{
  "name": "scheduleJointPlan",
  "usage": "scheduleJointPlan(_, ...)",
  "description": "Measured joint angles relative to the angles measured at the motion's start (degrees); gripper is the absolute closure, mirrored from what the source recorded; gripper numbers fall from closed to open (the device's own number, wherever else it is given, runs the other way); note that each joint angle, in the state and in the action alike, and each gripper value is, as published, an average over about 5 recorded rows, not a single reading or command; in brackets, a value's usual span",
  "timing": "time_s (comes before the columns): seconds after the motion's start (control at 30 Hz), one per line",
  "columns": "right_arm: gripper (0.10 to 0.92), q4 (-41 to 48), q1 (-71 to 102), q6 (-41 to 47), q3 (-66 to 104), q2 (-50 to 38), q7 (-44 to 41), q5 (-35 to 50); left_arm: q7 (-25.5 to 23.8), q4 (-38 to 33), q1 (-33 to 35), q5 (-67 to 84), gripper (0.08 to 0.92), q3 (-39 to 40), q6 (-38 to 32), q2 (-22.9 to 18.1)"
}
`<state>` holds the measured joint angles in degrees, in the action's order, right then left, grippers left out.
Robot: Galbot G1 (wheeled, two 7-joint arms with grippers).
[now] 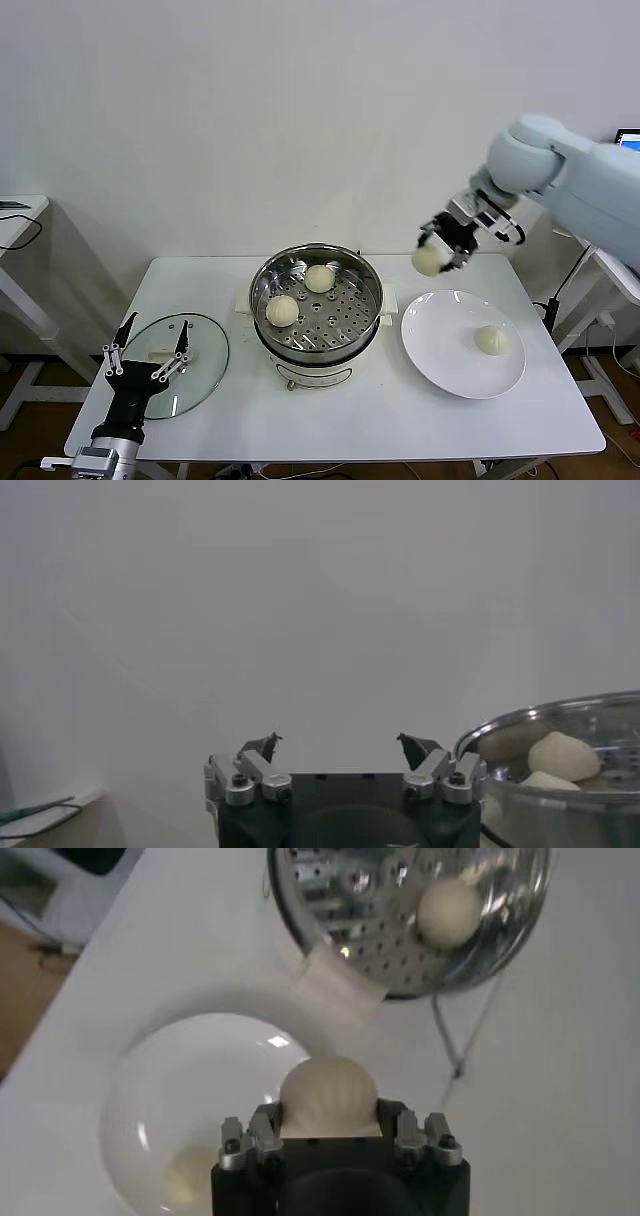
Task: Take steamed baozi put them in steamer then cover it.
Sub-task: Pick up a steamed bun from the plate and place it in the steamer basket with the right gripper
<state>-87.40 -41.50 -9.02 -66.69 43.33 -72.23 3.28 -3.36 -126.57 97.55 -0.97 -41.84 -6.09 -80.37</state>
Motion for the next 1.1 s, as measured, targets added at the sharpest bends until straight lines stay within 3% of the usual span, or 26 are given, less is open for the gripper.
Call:
scheduleJointPlan(0.53,0.389,1.2,-2.6,-19.5,-7.8,15.0,9.2,-9.3,-0.4,0.8,-0.6,0.3,0.177,-0.7,-0.2,0.3)
scheduleJointPlan(1.1,0.389,-0.1,0.5,-24.5,-11.5,21.8,11.5,-10.9,-0.7,2.7,-1.8,1.1,0.177,-1.6,-0.2,0.6)
